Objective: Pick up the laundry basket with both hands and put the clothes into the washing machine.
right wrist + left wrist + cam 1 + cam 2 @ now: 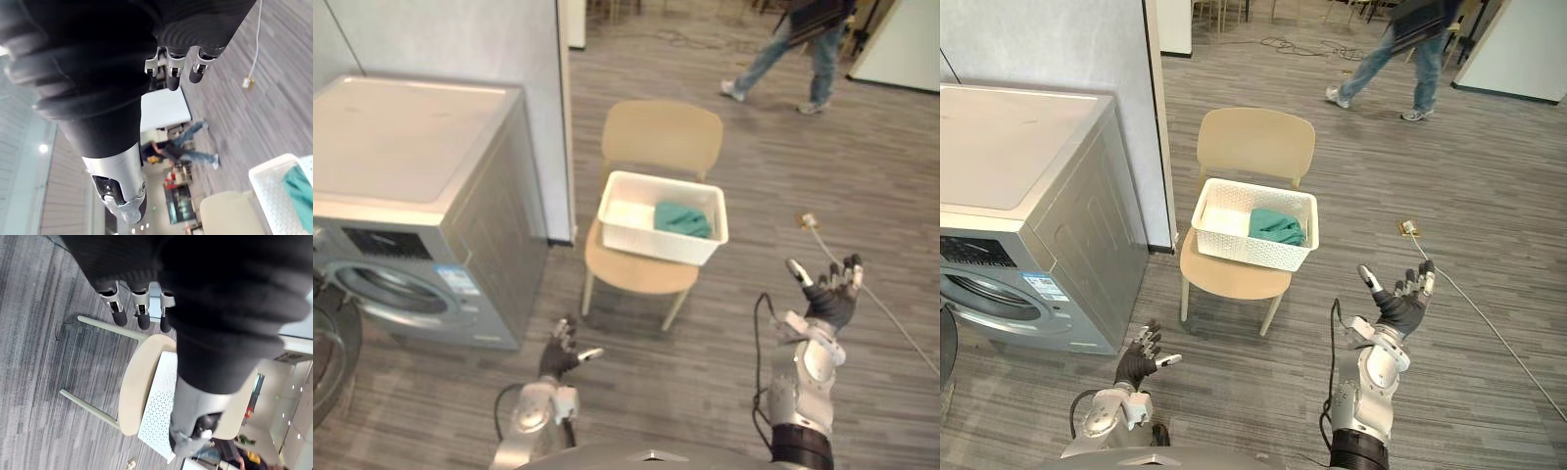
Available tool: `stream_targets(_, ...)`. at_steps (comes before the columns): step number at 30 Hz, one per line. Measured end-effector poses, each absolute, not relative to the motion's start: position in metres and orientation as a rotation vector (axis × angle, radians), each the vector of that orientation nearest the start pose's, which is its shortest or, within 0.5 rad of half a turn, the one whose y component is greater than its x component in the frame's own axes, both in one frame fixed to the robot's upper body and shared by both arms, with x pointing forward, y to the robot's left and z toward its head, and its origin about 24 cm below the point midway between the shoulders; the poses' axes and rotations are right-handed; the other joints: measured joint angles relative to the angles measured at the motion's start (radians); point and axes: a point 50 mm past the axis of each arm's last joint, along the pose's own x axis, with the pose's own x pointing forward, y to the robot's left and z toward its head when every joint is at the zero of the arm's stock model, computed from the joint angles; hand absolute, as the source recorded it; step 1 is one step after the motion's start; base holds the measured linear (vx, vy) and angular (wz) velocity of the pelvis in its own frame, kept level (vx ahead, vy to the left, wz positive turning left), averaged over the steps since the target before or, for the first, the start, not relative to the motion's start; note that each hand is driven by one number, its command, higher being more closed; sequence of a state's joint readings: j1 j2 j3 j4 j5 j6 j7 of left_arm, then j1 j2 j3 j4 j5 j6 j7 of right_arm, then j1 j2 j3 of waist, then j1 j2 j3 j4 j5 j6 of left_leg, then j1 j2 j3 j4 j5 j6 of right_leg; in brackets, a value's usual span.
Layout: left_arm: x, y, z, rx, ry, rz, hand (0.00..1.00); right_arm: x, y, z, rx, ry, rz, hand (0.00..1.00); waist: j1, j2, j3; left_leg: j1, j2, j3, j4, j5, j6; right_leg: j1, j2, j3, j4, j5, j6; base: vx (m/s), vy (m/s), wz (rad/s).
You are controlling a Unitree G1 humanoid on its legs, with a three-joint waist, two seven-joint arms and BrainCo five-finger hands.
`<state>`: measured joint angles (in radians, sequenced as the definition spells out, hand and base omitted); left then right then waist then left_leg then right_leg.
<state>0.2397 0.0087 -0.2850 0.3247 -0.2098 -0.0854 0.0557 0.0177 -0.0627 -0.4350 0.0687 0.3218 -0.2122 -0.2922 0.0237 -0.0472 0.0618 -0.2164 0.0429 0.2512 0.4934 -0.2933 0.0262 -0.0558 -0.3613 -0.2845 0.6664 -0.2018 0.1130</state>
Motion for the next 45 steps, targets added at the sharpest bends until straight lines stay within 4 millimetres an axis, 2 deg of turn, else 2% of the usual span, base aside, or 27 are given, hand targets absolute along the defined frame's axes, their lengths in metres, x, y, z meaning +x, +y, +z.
stream_targets(1,0.166,0.106,-0.073,-0.165,0.501,-0.100,0.00,0.214,-0.282,0.038,0.222,-0.135,-0.774,0.00,-0.007,-0.015,0.004,0.036,-0.014,0.005,-0.021,-0.004,0.007,-0.073,-0.015,0.030,0.165,0.008,0.001,0.18,0.089,0.06)
stream_targets(3,0.164,0.114,-0.075,-0.140,0.508,-0.089,0.00,0.221,-0.282,0.034,0.185,-0.090,-0.770,0.00,-0.008,-0.014,0.004,0.097,-0.018,0.024,-0.059,0.001,0.028,-0.149,0.012,0.024,0.273,-0.038,-0.037,0.18,-0.005,-0.18)
stream_targets(4,0.164,0.115,-0.075,-0.138,0.508,-0.089,0.00,0.223,-0.281,0.037,0.177,-0.098,-0.766,0.00,-0.008,-0.018,0.000,0.110,-0.019,0.027,-0.068,0.003,0.029,-0.161,0.028,0.019,0.264,-0.056,-0.040,0.22,-0.052,-0.12)
stream_targets(7,0.167,0.112,-0.073,-0.144,0.497,-0.095,0.00,0.225,-0.285,0.045,0.152,-0.127,-0.759,0.00,-0.023,-0.008,-0.011,0.133,-0.010,0.019,-0.081,0.012,0.026,-0.204,0.083,0.010,0.091,-0.120,-0.065,0.19,-0.104,0.10)
stream_targets(9,0.172,0.108,-0.070,-0.158,0.482,-0.102,0.00,0.223,-0.290,0.057,0.142,-0.179,-0.772,0.00,-0.028,0.036,-0.001,0.131,0.030,-0.006,-0.078,0.011,0.020,-0.237,0.109,0.022,-0.032,-0.118,-0.074,0.17,-0.170,0.19)
stream_targets(10,0.175,0.104,-0.068,-0.168,0.473,-0.109,0.00,0.218,-0.294,0.064,0.119,-0.205,-0.779,0.00,-0.035,0.068,-0.001,0.134,0.060,-0.031,-0.086,0.010,-0.002,-0.248,0.116,0.050,-0.127,-0.077,-0.058,0.16,-0.212,0.30)
stream_targets(11,0.177,0.103,-0.066,-0.164,0.462,-0.112,0.00,0.214,-0.297,0.066,0.085,-0.209,-0.789,0.00,-0.029,0.076,0.001,0.151,0.086,-0.039,-0.086,0.002,-0.033,-0.250,0.106,0.082,-0.208,-0.019,-0.064,0.18,-0.237,0.24)
stream_targets(12,0.177,0.105,-0.066,-0.154,0.462,-0.110,0.00,0.214,-0.297,0.066,0.078,-0.208,-0.788,0.00,-0.027,0.072,0.000,0.164,0.099,-0.042,-0.080,-0.009,-0.053,-0.240,0.100,0.089,-0.252,0.016,-0.068,0.22,-0.315,0.10)
stream_targets(13,0.177,0.108,-0.067,-0.145,0.464,-0.102,0.00,0.213,-0.295,0.066,0.076,-0.206,-0.783,0.00,-0.027,0.046,-0.001,0.181,0.111,-0.051,-0.054,-0.040,-0.104,-0.202,0.080,0.086,-0.336,0.094,-0.062,0.21,-0.397,0.05)
stream_targets(14,0.174,0.109,-0.070,-0.144,0.480,-0.092,0.00,0.211,-0.297,0.066,0.065,-0.200,-0.782,0.00,-0.021,0.036,0.001,0.208,0.141,-0.059,-0.040,-0.070,-0.149,-0.183,0.086,0.064,-0.305,0.183,0.008,0.21,-0.424,0.06)
stream_targets(15,0.172,0.109,-0.071,-0.148,0.490,-0.089,0.00,0.209,-0.298,0.067,0.056,-0.202,-0.782,0.00,-0.020,0.051,-0.009,0.221,0.164,-0.061,-0.046,-0.075,-0.159,-0.181,0.102,0.051,-0.284,0.172,0.011,0.26,-0.497,-0.05)
stream_targets(16,0.168,0.102,-0.072,-0.172,0.499,-0.090,0.00,0.207,-0.300,0.071,0.038,-0.215,-0.780,0.00,-0.017,0.081,-0.031,0.239,0.196,-0.062,-0.080,-0.065,-0.171,-0.191,0.133,0.043,-0.254,0.136,-0.003,0.23,-0.373,-0.08)
stream_targets(19,0.169,0.092,-0.071,-0.206,0.495,-0.093,0.00,0.208,-0.302,0.072,0.024,-0.212,-0.773,0.00,-0.023,0.110,-0.050,0.253,0.249,-0.063,-0.124,-0.018,-0.214,-0.220,0.170,0.019,-0.175,0.051,-0.032,0.23,-0.317,0.05)
stream_targets(20,0.169,0.093,-0.072,-0.209,0.499,-0.084,0.00,0.209,-0.299,0.070,0.029,-0.205,-0.765,0.00,-0.023,0.112,-0.050,0.247,0.265,-0.068,-0.100,-0.009,-0.209,-0.215,0.181,0.007,-0.171,0.040,-0.041,0.22,-0.264,0.28)
stream_targets(21,0.167,0.095,-0.077,-0.211,0.524,-0.064,0.00,0.211,-0.296,0.069,0.035,-0.200,-0.746,0.00,-0.033,0.112,-0.050,0.179,0.298,-0.110,0.021,0.021,-0.161,-0.182,0.201,-0.027,-0.177,0.024,-0.061,0.20,-0.290,0.36)
stream_targets(23,0.164,0.099,-0.082,-0.212,0.549,-0.044,0.00,0.211,-0.294,0.068,0.039,-0.197,-0.729,0.00,-0.039,0.112,-0.045,0.110,0.326,-0.152,0.186,0.093,-0.043,-0.125,0.225,-0.058,-0.204,0.018,-0.067,0.20,-0.269,0.35)
stream_targets(24,0.160,0.102,-0.085,-0.218,0.565,-0.024,0.00,0.212,-0.293,0.068,0.037,-0.197,-0.715,0.00,-0.029,0.103,-0.036,0.064,0.347,-0.169,0.286,0.171,0.028,-0.074,0.237,-0.073,-0.236,0.019,-0.075,0.22,-0.149,0.12)
stream_targets(25,0.157,0.106,-0.088,-0.217,0.583,-0.012,0.00,0.213,-0.294,0.069,0.027,-0.201,-0.708,0.00,-0.022,0.102,-0.037,0.040,0.361,-0.166,0.358,0.199,0.028,-0.036,0.240,-0.082,-0.261,0.018,-0.083,0.26,-0.105,0.10)
stream_targets(28,0.156,0.104,-0.088,-0.220,0.586,-0.019,0.00,0.213,-0.303,0.067,-0.009,-0.178,-0.717,0.00,-0.024,0.098,-0.035,-0.012,0.337,-0.092,0.386,0.129,0.015,0.008,0.227,-0.086,-0.321,0.035,-0.074,0.20,0.011,0.06)
stream_targets(30,0.156,0.104,-0.088,-0.220,0.585,-0.020,0.00,0.210,-0.309,0.062,-0.021,-0.148,-0.744,0.00,-0.026,0.091,-0.033,-0.024,0.292,-0.062,0.264,0.093,-0.013,0.023,0.205,-0.090,-0.360,0.054,-0.053,0.13,0.122,0.08)
stream_targets(31,0.157,0.104,-0.088,-0.221,0.583,-0.026,0.00,0.208,-0.315,0.061,-0.054,-0.129,-0.763,0.00,-0.029,0.088,-0.032,-0.025,0.253,-0.061,0.133,0.088,-0.030,0.025,0.183,-0.091,-0.373,0.066,-0.034,0.11,0.237,0.18)
stream_targets(32,0.156,0.102,-0.088,-0.225,0.585,-0.030,0.00,0.206,-0.321,0.064,-0.075,-0.128,-0.773,0.00,-0.038,0.099,-0.038,-0.017,0.219,-0.071,-0.051,0.155,-0.041,0.026,0.173,-0.096,-0.388,0.078,-0.005,0.12,0.267,0.19)
stream_targets(33,0.155,0.101,-0.088,-0.227,0.588,-0.034,0.00,0.205,-0.324,0.065,-0.087,-0.130,-0.779,0.00,-0.040,0.105,-0.040,-0.007,0.207,-0.095,-0.109,0.190,-0.125,0.025,0.177,-0.091,-0.399,0.083,0.010,0.14,0.254,0.21)
stream_targets(35,0.153,0.112,-0.090,-0.193,0.595,-0.022,0.00,0.206,-0.323,0.056,-0.136,-0.067,-0.784,0.00,-0.049,0.053,-0.036,0.016,0.127,-0.089,-0.168,0.208,-0.109,0.057,0.132,-0.068,-0.479,0.119,0.035,0.12,0.214,0.24)
stream_targets(38,0.147,0.119,-0.093,-0.167,0.612,-0.040,0.00,0.213,-0.322,0.062,-0.212,-0.065,-0.772,0.00,-0.048,0.019,-0.037,0.015,0.066,-0.086,-0.202,0.216,-0.083,0.070,0.090,-0.070,-0.527,0.147,0.043,0.06,0.187,0.24)
stream_targets(43,0.144,0.116,-0.093,-0.157,0.612,-0.112,0.00,0.246,-0.321,0.078,-0.414,-0.048,-0.705,0.00,-0.022,0.026,-0.034,0.004,0.037,-0.070,-0.239,0.235,-0.070,0.045,0.069,-0.057,-0.547,0.169,0.060,-0.01,0.054,-0.01)
stream_targets(45,0.146,0.115,-0.091,-0.160,0.600,-0.119,0.00,0.264,-0.320,0.090,-0.471,-0.065,-0.669,0.00,-0.019,0.035,-0.027,-0.028,0.034,-0.070,-0.262,0.260,-0.069,0.003,0.072,-0.057,-0.548,0.176,0.054,-0.07,-0.008,0.01)
